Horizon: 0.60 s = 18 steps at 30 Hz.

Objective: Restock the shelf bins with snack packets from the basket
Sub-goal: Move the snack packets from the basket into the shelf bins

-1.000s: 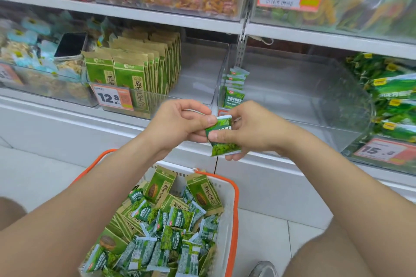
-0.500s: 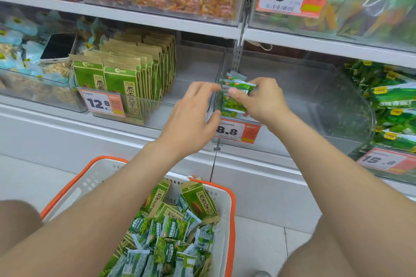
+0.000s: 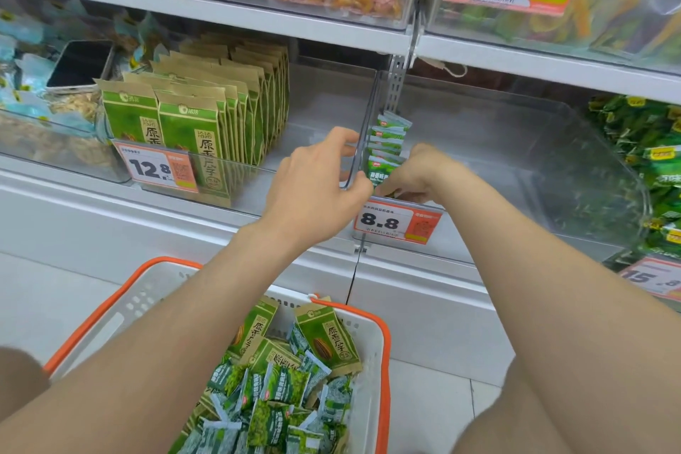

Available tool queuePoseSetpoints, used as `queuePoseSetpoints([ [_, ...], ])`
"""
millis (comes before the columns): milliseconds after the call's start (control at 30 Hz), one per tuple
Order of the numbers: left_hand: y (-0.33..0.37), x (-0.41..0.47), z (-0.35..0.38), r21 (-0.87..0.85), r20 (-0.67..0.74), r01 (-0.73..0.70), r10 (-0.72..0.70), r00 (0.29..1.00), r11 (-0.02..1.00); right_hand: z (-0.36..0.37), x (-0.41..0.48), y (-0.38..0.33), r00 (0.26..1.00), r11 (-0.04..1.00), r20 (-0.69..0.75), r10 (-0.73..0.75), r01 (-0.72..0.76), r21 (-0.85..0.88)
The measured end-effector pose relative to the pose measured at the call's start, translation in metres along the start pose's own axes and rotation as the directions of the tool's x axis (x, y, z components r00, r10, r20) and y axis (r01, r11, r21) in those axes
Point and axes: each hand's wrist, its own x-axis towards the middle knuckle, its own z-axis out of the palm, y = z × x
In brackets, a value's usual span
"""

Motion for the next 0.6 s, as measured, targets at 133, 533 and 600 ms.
queuePoseSetpoints([
  [133,0.0,0.001,0.002,0.007,-0.005,0.01,-0.01,1.0,1.0,0.001,0.004,-0.006,0.996,1.0,-0.08,-0.026,0.027,0.015],
  [533,-0.015,-0.004,0.007,-0.115,0.004,-0.073,0.074,0.997,0.991,-0.01,-0.014,0.013,0.995,0.957,-0.059,-0.079,0.059,-0.283],
  [600,-0.017,-0.008,0.009,-0.14,-0.046,-0.115,0.109,0.993,0.983,-0.012,-0.019,0.014,0.991,0.948,-0.078,-0.108,0.079,-0.308],
])
